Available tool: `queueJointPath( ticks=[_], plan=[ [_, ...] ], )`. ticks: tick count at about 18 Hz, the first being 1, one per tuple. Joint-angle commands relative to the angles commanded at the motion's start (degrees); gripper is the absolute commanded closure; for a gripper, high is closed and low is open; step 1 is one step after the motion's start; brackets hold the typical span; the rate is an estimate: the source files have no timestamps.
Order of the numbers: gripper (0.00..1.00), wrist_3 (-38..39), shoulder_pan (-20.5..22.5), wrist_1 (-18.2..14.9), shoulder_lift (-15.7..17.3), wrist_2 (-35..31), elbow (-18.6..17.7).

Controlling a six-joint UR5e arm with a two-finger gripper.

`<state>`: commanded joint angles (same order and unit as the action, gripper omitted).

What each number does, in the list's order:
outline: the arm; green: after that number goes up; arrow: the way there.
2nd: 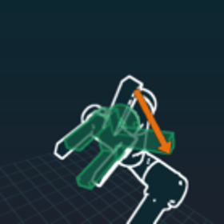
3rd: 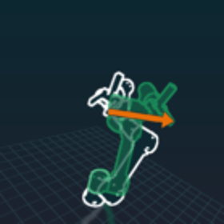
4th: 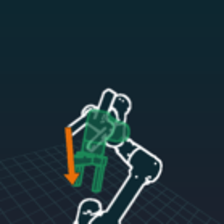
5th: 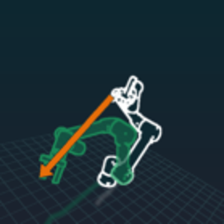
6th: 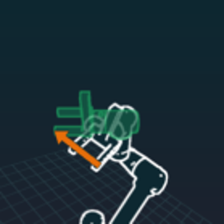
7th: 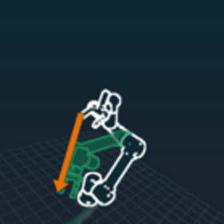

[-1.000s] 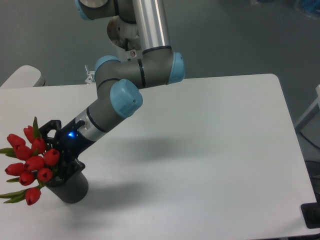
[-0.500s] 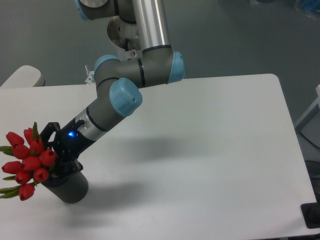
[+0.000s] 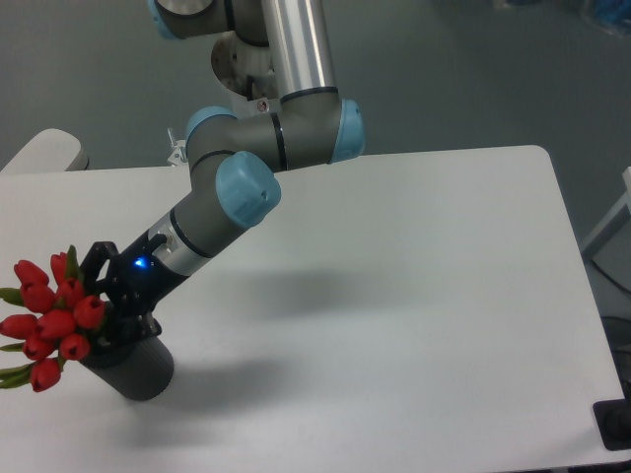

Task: Pick up the flowers from the vase
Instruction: 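Close the gripper on the tulip stems, then lift the gripped tulips up out of the grey vase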

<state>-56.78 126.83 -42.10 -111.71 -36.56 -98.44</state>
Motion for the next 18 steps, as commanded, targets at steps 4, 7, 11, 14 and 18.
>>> queueJointPath(
  ticks=[4,7,11,14,18],
  plan=[
    [0.47,0.1,0.2,0.2,0.1,0.0,0.0],
    [0.48,0.3,0.4,0.2,0.6,0.2,0.0],
    [0.54,1.4,1.1,0.1,2.5,0.7,-0.1],
    [0.57,1.9,1.1,0.1,2.5,0.7,0.1],
    [0.57,3.4,1.7,0.1,3.9,0.9,0.4]
  ],
)
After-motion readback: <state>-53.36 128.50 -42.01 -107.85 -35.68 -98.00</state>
